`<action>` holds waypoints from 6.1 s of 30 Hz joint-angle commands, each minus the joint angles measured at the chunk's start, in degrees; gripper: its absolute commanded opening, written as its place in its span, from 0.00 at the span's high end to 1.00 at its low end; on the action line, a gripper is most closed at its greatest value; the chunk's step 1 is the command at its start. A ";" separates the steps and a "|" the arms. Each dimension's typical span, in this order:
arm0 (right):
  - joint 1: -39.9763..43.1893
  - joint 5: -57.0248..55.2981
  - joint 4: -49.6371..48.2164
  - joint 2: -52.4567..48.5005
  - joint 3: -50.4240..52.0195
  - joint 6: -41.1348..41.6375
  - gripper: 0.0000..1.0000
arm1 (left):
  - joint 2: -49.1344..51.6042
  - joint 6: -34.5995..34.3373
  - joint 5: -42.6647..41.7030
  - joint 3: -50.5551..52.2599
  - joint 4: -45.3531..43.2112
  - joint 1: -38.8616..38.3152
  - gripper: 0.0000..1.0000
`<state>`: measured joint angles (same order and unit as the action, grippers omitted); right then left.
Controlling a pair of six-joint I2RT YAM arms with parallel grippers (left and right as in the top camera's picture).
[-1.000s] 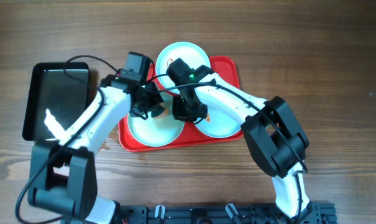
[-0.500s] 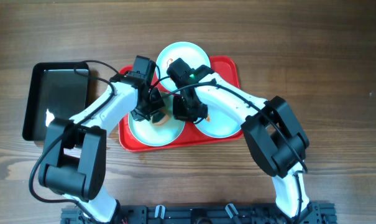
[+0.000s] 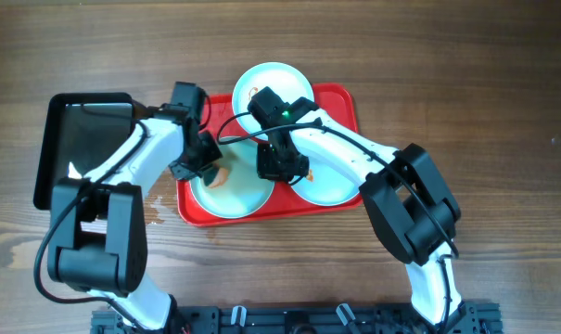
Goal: Clean dirty plates on tray and stack at the side
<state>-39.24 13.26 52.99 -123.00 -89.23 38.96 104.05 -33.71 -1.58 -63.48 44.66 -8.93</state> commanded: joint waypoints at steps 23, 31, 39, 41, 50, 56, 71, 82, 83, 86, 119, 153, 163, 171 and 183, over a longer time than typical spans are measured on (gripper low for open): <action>0.20 -2.56 0.61 0.24 0.61 -0.24 0.96 | -15.17 3.30 5.53 -3.67 1.33 4.20 0.96; 0.20 -6.88 6.14 1.92 -8.68 -4.63 0.96 | -17.27 3.32 4.79 -3.67 4.37 13.03 0.96; 0.20 -13.86 11.02 4.17 -22.12 -10.51 0.96 | -17.27 3.28 4.02 -3.65 7.82 24.39 0.96; -0.17 -20.28 11.50 4.37 -24.28 -13.44 0.96 | -17.27 3.26 3.74 -3.65 8.48 26.80 0.96; -6.95 -46.95 9.55 4.85 -24.41 -23.19 0.96 | -17.27 3.28 -2.03 -3.65 9.22 32.94 0.96; -13.57 -53.86 6.47 4.83 -24.41 -25.35 0.96 | -17.27 3.28 -2.03 -3.65 9.42 33.22 0.96; -23.50 -80.61 2.38 4.81 -24.39 -27.47 0.96 | -17.27 3.28 -2.03 -3.65 9.86 33.22 0.96; -25.14 -84.76 1.66 4.81 -24.39 -28.50 0.96 | -17.27 3.28 -2.03 -3.65 10.32 33.22 0.96; -25.18 -85.57 1.70 4.81 -24.39 -28.50 0.96 | -17.27 3.28 -2.03 -3.65 10.32 33.22 0.96; -25.31 -85.85 1.77 4.81 -24.39 -28.30 0.96 | -17.27 3.30 -2.03 -3.65 10.29 33.22 0.96; -26.84 -95.69 -0.11 5.88 -22.29 -26.86 0.96 | -17.27 3.30 -2.03 -3.65 10.45 33.22 0.96; -12.41 -37.20 11.02 20.33 -20.48 -0.28 0.96 | -17.25 3.30 -2.03 -3.58 10.27 33.20 0.96; 30.10 -19.61 20.26 31.06 -19.76 -2.27 0.96 | -17.25 3.30 -2.05 -3.58 10.25 33.20 0.96; 53.96 -10.97 17.22 25.00 -9.49 -2.97 0.96 | -17.25 3.30 -2.05 -3.58 10.25 33.20 0.96; 65.35 -8.55 9.99 14.78 2.36 -4.04 0.82 | -17.25 3.30 -2.05 -3.58 10.16 33.20 0.96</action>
<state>26.00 1.56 62.96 -106.87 -86.74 36.32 87.90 -31.11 -2.94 -66.13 55.07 24.05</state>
